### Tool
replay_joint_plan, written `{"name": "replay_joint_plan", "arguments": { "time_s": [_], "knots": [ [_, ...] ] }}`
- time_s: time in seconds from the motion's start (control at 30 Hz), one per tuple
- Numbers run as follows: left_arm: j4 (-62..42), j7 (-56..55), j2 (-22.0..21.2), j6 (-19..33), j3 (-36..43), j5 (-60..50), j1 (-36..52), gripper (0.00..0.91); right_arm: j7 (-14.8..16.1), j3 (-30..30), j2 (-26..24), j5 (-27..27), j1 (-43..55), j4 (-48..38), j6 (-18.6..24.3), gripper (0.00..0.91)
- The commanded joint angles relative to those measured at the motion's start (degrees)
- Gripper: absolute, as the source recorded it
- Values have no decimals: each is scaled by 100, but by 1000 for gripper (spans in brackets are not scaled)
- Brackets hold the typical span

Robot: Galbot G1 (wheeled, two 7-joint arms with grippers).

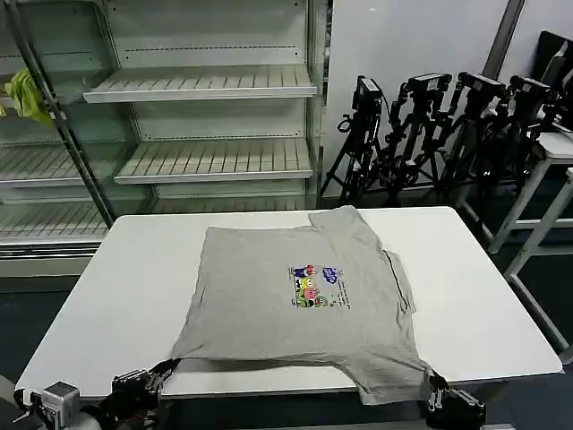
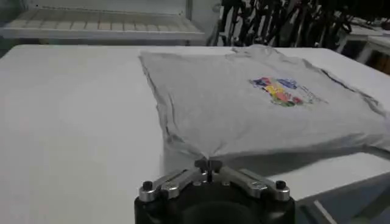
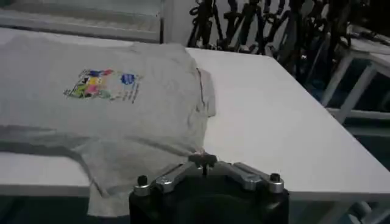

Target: Fold and organize the clothes.

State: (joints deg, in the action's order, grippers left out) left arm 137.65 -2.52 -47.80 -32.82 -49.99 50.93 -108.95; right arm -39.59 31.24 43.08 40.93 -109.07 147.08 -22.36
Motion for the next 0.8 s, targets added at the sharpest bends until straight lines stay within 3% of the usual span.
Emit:
{"name": "replay_joint_plan", "arguments": {
  "time_s": [0.03, 0.43, 0.8],
  "knots": [
    [-62, 46, -31, -12, 108, 25, 778, 50, 48, -16, -42, 126, 1040, -126, 99, 0],
    [-898, 21, 114, -17, 984, 149, 2326, 50, 204, -1023, -190, 133, 2458, -1098, 209, 0],
    [-1550, 72, 283, 12, 1611, 126, 3058, 50, 369, -1567, -447, 284, 3404, -1999, 267, 0]
  ]
}}
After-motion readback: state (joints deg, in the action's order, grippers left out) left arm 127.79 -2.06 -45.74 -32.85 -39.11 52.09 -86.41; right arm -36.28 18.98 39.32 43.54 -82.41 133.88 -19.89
